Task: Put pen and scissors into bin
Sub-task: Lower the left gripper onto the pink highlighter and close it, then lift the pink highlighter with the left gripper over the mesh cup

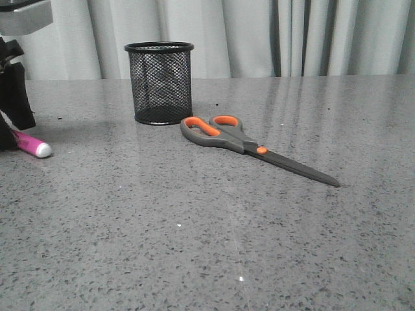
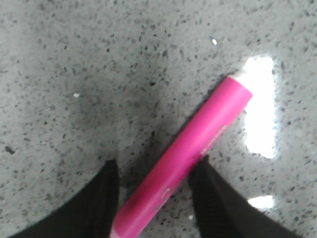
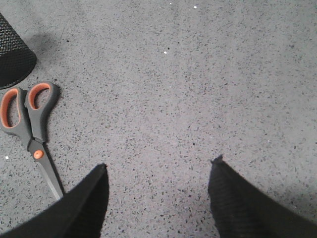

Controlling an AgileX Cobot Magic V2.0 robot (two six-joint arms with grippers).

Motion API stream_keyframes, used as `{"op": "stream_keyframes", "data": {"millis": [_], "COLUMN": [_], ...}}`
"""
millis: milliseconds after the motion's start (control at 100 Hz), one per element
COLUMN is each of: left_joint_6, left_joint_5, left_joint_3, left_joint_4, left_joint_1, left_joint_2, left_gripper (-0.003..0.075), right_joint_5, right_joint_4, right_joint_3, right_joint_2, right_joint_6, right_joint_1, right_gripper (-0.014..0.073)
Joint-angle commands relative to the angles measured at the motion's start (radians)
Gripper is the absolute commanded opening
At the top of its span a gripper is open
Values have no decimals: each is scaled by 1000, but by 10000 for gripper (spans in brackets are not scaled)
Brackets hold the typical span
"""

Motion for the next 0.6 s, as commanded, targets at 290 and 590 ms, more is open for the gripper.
{"op": "stream_keyframes", "data": {"millis": [290, 590], "left_joint_6": [-193, -289], "left_joint_5": [79, 104], "left_joint_3": [-106, -271], "left_joint_4": [-42, -383], "left_joint_1": [-8, -3], "left_joint_2": [-14, -126], "left_gripper": [-10, -20], "right_joint_5": [-69, -57], "right_joint_4": [-2, -2], "right_joint_3": [-39, -39], "right_joint_2": [5, 5], "right_joint_6": [-12, -12], "right_joint_1": [-6, -6], "right_gripper": [400, 400]}}
